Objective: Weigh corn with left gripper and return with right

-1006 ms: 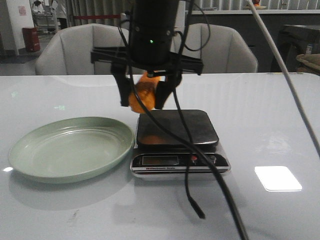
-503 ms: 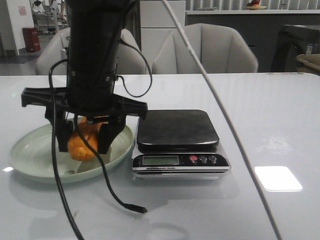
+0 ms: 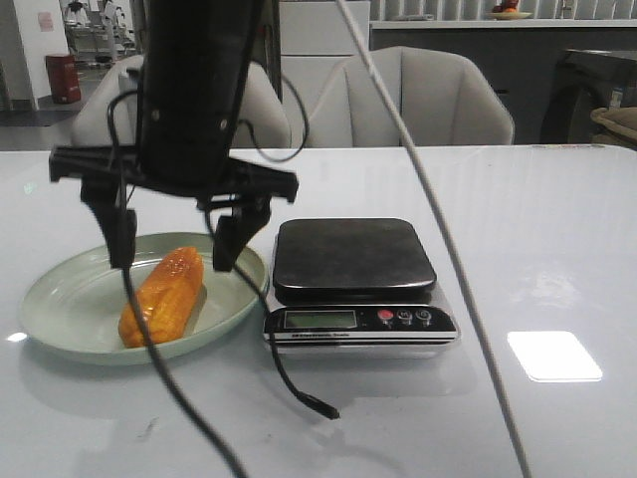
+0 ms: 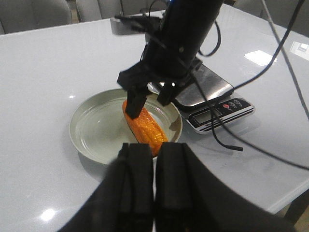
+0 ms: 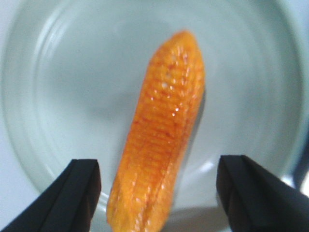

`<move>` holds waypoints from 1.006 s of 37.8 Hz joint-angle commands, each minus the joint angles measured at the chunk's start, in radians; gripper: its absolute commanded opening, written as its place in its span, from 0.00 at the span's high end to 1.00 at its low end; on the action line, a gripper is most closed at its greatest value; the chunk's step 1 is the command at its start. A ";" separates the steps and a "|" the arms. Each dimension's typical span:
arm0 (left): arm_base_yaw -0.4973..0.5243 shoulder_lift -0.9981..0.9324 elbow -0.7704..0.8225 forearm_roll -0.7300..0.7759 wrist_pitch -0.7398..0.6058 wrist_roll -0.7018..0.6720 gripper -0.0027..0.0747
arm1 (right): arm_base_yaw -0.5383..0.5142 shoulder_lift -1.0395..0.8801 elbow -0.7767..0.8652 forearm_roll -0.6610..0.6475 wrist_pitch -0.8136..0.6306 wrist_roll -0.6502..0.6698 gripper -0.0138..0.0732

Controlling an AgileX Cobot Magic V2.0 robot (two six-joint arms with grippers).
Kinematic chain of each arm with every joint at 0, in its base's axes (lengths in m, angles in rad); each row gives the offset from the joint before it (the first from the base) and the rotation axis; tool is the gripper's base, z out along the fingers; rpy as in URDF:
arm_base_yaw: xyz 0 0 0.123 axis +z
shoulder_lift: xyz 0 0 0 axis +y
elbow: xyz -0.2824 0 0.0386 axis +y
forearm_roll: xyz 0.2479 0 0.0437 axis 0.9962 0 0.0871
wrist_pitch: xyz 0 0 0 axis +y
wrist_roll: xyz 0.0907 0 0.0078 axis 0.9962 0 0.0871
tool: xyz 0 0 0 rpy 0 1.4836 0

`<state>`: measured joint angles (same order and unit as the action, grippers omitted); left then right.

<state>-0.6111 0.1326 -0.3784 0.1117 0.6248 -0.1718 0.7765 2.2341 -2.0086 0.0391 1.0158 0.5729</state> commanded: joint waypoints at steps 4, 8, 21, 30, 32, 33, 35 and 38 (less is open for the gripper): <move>0.003 0.011 -0.024 0.004 -0.073 -0.001 0.82 | -0.068 -0.191 -0.066 0.011 0.149 -0.283 0.16; 0.003 0.011 -0.024 0.004 -0.073 -0.001 0.82 | -0.112 -0.246 -0.064 0.042 0.213 -0.426 0.16; 0.003 0.011 -0.024 0.004 -0.075 -0.001 0.82 | -0.323 -0.525 0.133 0.213 0.195 -0.659 0.16; 0.003 0.011 -0.024 0.004 -0.075 -0.001 0.82 | -0.422 -0.805 0.471 0.234 0.035 -0.712 0.16; 0.003 0.011 -0.024 0.004 -0.075 -0.001 0.82 | -0.437 -0.891 0.553 0.234 -0.012 -0.716 0.16; 0.003 0.011 -0.024 0.004 -0.075 -0.001 0.82 | -0.443 -0.924 0.599 0.234 -0.039 -0.717 0.16; 0.003 0.011 -0.024 0.004 -0.075 -0.001 0.82 | -0.454 -1.018 0.688 0.234 -0.086 -0.722 0.16; 0.003 0.011 -0.024 0.004 -0.075 -0.001 0.82 | -0.459 -1.155 0.791 0.233 -0.156 -0.736 0.16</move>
<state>-0.6111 0.1326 -0.3784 0.1117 0.6248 -0.1701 0.3293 1.2465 -1.2930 0.2484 0.9854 -0.1344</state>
